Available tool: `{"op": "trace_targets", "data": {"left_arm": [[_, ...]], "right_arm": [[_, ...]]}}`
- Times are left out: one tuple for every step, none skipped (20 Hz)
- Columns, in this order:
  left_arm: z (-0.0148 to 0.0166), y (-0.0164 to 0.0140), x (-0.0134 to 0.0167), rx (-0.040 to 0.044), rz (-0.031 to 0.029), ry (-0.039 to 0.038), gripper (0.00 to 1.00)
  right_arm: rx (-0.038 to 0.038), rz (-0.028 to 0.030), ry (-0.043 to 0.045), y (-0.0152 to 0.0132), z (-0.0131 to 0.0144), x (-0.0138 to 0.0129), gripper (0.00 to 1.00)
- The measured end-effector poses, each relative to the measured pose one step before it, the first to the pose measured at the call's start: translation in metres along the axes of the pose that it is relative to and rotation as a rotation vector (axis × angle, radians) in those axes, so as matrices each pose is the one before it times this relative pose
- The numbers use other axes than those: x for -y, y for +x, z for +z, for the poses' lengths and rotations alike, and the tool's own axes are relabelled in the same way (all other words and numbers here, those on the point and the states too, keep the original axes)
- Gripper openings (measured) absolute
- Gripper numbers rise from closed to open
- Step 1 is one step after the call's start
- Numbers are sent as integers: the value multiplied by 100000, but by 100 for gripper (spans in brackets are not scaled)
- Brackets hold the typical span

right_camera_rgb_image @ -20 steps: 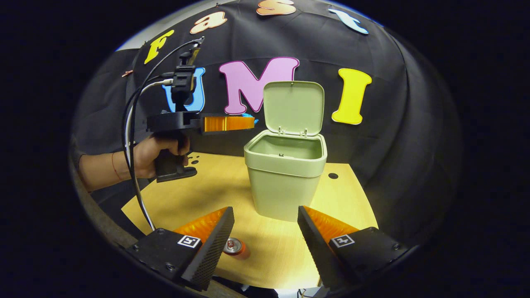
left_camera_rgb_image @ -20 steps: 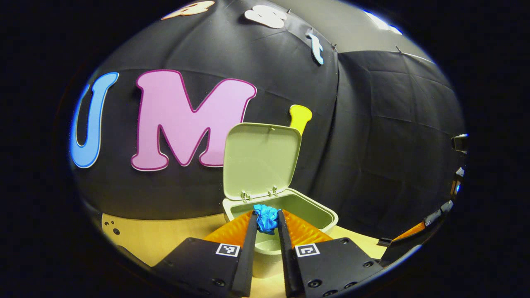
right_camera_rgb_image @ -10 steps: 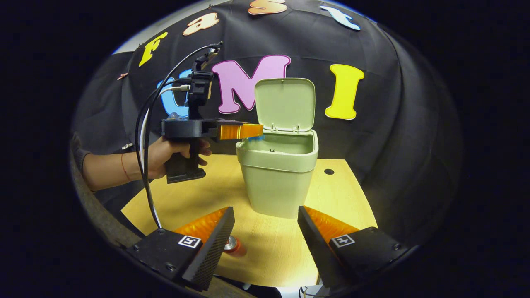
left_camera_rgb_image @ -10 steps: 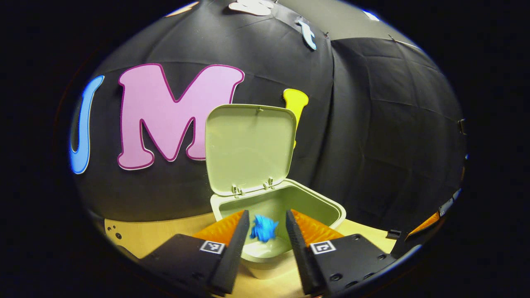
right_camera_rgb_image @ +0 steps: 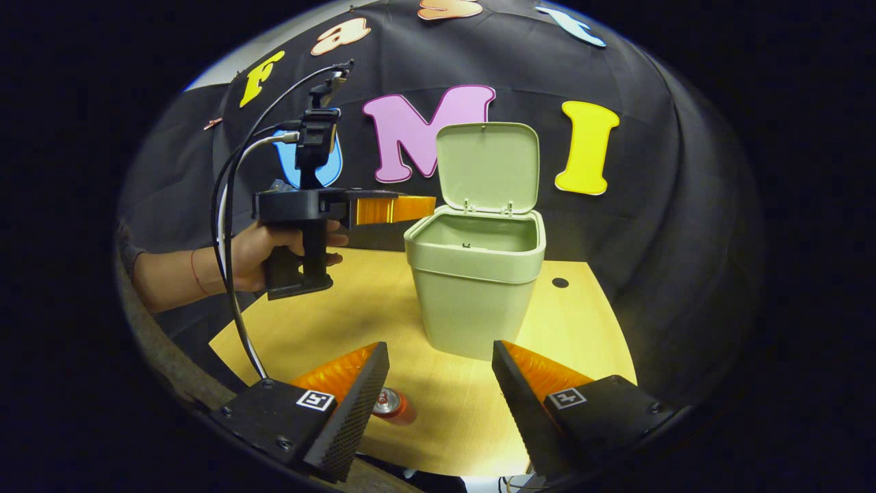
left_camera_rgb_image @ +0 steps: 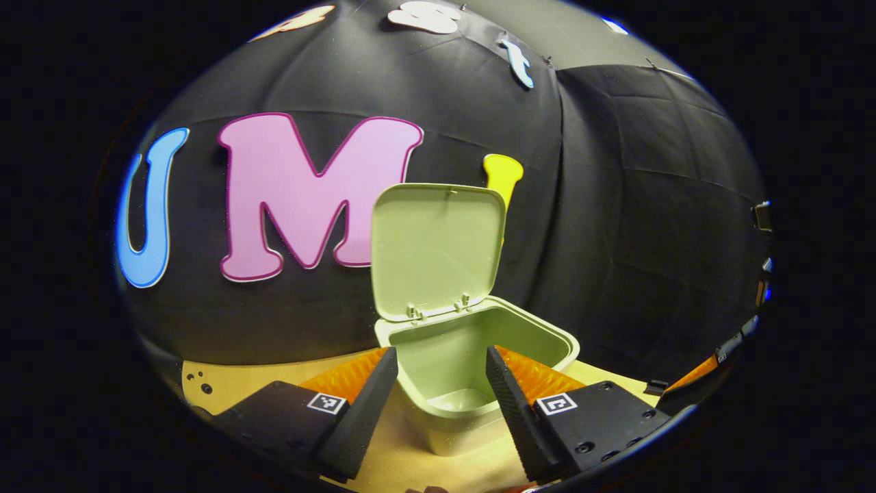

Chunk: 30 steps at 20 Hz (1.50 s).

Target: Press the lid of the desktop garbage bin to open it, pick up the crumpled paper on the desktop and throw it into the bin, then pick up the pop can on the desktop and drop it into the bin, and finally close the garbage bin lid.

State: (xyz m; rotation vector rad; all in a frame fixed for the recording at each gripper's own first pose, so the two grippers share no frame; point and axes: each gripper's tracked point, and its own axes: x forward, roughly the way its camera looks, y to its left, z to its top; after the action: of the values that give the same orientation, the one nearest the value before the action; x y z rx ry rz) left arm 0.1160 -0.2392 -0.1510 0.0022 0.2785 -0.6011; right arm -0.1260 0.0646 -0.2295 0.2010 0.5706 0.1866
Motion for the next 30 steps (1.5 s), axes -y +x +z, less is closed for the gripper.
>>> {"op": "trace_targets", "data": {"left_arm": [[37,-746,-583,575,1806,-920,87],[174,-789,-720,925,2024,-839,87],[147,-804,-662,926,1912,-698,87],[220,-803,-675,836,1820,-483,87],[65,-888,-686,600,2095,104,87],[164,-780,-748,647,2162,517,88],[154,-872,-710,781,1933,586,89],[234,-905,-685,867,1931,397,90],[131,-825,-525,686,1541,173,90],[161,-733,-632,544,1839,46,90],[-18,-865,-617,272,2035,-44,90],[30,-853,-656,153,1978,-323,90],[-225,-781,-504,-258,1948,-494,90],[-169,-780,-635,-429,1978,-714,90],[-300,-860,-402,-509,1239,-1077,90],[-245,-921,-411,-397,954,-1041,90],[-357,-796,-405,-131,714,-632,90],[-282,-821,-492,-401,864,-381,90],[-443,-628,-425,-606,880,-330,90],[-380,-678,-513,-788,1572,-380,90],[-503,-571,-460,-903,1175,-656,90],[-423,-593,-390,-715,1276,-802,90],[-314,-552,-481,-342,1249,-737,90],[-291,-484,-422,-353,991,-677,90],[-328,-518,-239,59,478,-591,90],[-140,-462,-110,293,-109,-603,90],[-201,-397,-132,175,274,-156,90],[-176,-296,-247,-152,766,178,91],[-386,-271,-282,-531,859,154,91],[-299,-289,-246,-580,855,4,91]], "right_arm": [[-988,1509,-342,146,-307,-394,97],[-1248,1845,-463,179,-368,-514,97],[-1357,1839,-487,62,-483,-528,97],[-1312,1942,-312,215,-344,-532,98],[-1106,1981,-216,169,-375,-581,98],[-1460,1850,-80,295,-479,-518,99],[-1436,1540,-115,157,-483,-479,99],[-1439,1422,-285,298,-502,-494,99],[-1435,1342,-634,288,-458,-429,99],[-1533,1350,-1005,244,-480,-470,99],[-1347,1218,-1239,351,-455,-375,99],[-1407,1278,-1175,301,-348,-343,99],[-1431,1451,-1058,353,-444,-433,99],[-913,1515,-749,273,-223,-359,99],[-480,1727,-1166,360,-177,-365,99],[-691,661,-1726,382,-121,-146,100],[-1291,402,-1711,359,-433,-215,100],[-1436,292,-1597,334,-436,-153,100],[-1201,472,-1213,307,-459,-196,99],[-1286,933,-692,365,-462,-192,100],[-1201,802,-559,458,-468,-98,100],[-1688,288,-782,499,-471,-44,100],[-1668,356,-1042,533,-523,-161,100],[-1648,325,-1450,434,-541,-118,100],[-1799,111,-1714,537,-585,15,99],[-1683,132,-1795,513,-579,-44,99],[-1726,179,-1807,583,-579,54,99],[-1007,-61,-1316,507,-355,89,100],[-960,-178,-951,308,-379,243,100],[-556,-304,-812,353,-266,79,100]]}}
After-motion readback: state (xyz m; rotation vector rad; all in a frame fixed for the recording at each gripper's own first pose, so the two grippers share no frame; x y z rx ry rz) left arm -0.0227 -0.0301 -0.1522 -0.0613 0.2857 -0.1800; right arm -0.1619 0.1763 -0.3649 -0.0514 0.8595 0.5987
